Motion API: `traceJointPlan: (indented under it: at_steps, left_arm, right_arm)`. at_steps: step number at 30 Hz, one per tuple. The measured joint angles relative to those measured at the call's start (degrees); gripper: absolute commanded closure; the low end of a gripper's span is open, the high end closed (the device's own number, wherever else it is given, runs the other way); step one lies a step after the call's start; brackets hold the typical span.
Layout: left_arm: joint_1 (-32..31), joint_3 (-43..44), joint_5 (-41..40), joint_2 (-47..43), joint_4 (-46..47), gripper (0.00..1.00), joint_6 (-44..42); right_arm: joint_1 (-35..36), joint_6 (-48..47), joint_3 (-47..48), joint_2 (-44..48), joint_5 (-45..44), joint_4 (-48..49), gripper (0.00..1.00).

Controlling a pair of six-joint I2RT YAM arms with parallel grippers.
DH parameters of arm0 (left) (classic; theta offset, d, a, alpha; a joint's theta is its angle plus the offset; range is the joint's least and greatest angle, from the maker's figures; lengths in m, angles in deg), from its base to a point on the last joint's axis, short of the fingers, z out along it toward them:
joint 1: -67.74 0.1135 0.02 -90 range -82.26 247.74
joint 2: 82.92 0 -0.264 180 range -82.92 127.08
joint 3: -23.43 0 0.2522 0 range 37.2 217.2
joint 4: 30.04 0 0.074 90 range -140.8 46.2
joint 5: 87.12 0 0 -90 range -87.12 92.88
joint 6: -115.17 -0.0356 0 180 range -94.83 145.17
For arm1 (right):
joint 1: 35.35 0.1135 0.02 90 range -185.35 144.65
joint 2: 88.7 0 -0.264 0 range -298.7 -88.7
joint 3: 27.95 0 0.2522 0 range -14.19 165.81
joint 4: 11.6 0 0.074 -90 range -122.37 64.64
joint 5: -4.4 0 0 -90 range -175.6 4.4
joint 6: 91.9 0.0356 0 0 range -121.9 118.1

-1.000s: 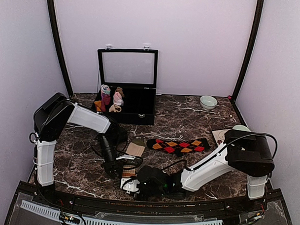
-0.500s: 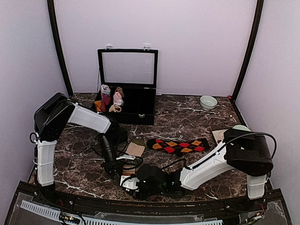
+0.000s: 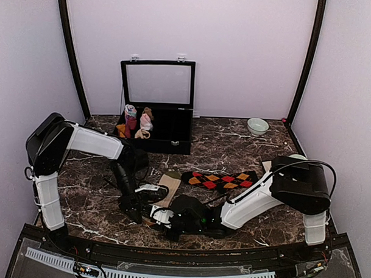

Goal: Roll the socks
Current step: Roll the sock at the center of the board.

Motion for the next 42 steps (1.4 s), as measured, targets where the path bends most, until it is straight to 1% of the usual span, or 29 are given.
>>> traceJointPlan:
  at_steps: [6, 9, 13, 16, 20, 22, 27, 30, 32, 34, 35, 38, 40, 42]
  left_arm:
    - [6.9, -6.7, -6.1, -8.5, 7.2, 0.34, 1.4]
    - [8.2, -9.3, -8.6, -12.3, 9.8, 0.36, 1.9]
    - [7.8, -12.5, -9.7, -17.7, 11.4, 0.41, 1.8]
    - [6.9, -13.9, -10.2, -19.8, 12.2, 0.44, 1.4]
    - [3.1, -15.3, -11.6, -21.0, 13.9, 0.45, 1.6]
    - [2.1, -16.1, -13.7, -22.1, 15.7, 0.45, 2.2]
    - [-0.9, -18.9, -19.0, -25.3, 19.1, 0.45, 3.6]
    - [-2.2, -19.4, -21.0, -26.2, 20.3, 0.45, 3.7]
    - [-2.9, -19.4, -21.0, -26.9, 22.2, 0.45, 4.1]
    - [-3.3, -19.9, -20.1, -28.1, 24.1, 0.41, 4.0]
    - [-3.8, -20.7, -19.0, -29.3, 25.3, 0.39, 3.3]
    - [-4.9, -24.8, -16.3, -32.7, 26.1, 0.39, 2.6]
    - [-3.3, -26.3, -15.3, -33.2, 26.1, 0.39, 2.6]
    - [-0.2, -26.9, -14.4, -32.9, 26.1, 0.39, 2.6]
  right_arm:
    - [-0.3, 4.2, -1.5, -0.2, 0.9, 3.1, 0.89]
    - [-0.3, 6.4, -1.9, -0.2, 1.2, 4.0, 0.92]
    - [-0.6, 10.5, -2.2, -0.2, 2.1, 4.5, 0.97]
    - [-1.4, 14.3, -2.0, -0.4, 4.4, 4.4, 0.99]
    - [-3.6, 20.1, -1.6, -1.6, 11.0, 5.3, 1.00]
    - [-4.4, 22.4, -2.0, -2.3, 15.0, 7.3, 1.00]
    - [-4.6, 27.0, -3.2, -2.8, 22.8, 9.2, 1.00]
    - [-4.7, 29.1, -3.7, -3.0, 26.1, 10.0, 1.00]
    - [-5.0, 30.4, -3.9, -3.2, 27.3, 10.4, 1.00]
    - [-5.2, 32.6, -3.9, -3.4, 28.0, 10.2, 1.00]
    - [-5.4, 34.0, -3.5, -3.6, 28.2, 9.8, 1.00]
    - [-5.9, 37.5, -2.7, -4.1, 28.4, 8.6, 1.00]
    - [-6.0, 39.3, -2.5, -4.1, 28.2, 8.4, 1.00]
    - [-6.1, 40.5, -2.5, -4.2, 27.8, 8.5, 1.00]
